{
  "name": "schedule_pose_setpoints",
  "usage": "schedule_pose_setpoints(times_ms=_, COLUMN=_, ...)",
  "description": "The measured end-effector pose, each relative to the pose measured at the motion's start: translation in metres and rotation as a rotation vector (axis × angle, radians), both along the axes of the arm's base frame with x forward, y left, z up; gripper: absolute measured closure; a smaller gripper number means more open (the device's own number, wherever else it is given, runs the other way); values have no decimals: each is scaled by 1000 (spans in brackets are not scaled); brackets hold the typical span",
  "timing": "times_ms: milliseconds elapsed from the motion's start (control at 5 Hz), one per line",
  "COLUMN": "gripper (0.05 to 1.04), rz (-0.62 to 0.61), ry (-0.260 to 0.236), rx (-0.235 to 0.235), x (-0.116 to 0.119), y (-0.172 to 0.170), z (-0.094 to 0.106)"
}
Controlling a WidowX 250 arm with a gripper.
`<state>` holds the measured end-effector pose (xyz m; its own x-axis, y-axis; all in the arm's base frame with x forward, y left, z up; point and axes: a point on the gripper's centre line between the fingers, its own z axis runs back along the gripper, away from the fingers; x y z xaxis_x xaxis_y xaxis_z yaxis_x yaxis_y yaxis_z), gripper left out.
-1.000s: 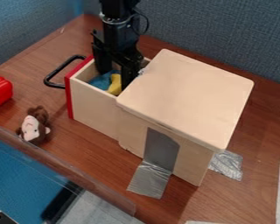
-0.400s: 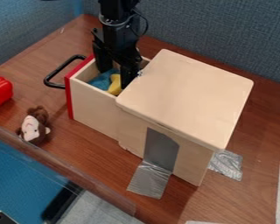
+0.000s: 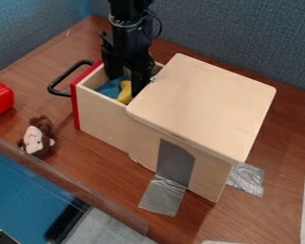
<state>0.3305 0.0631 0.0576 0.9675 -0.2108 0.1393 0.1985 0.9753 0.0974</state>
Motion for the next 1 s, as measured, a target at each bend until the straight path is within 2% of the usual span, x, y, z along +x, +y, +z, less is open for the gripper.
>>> schedule_pose_setpoints(times_ms=200, gripper=242, rz=9, ry=8, rx=-11, x=3, y=1, z=0)
schedule_pose_setpoints(times_ms=400, gripper=462, rz=9, ry=13, rx=-19, x=5, y=0, z=0)
schedule_pose_setpoints(times_ms=600, gripper=760, rz=14, ry=9, rx=-28, x=6, y=1, z=1)
schedule_pose_setpoints(times_ms=800, gripper=916, rz=21, ry=13, rx=-52, x=7, y=3, z=1)
schedule_pose_setpoints(times_ms=1000, gripper=779, rz=34, ry=20, rx=-74, x=6, y=4, z=1)
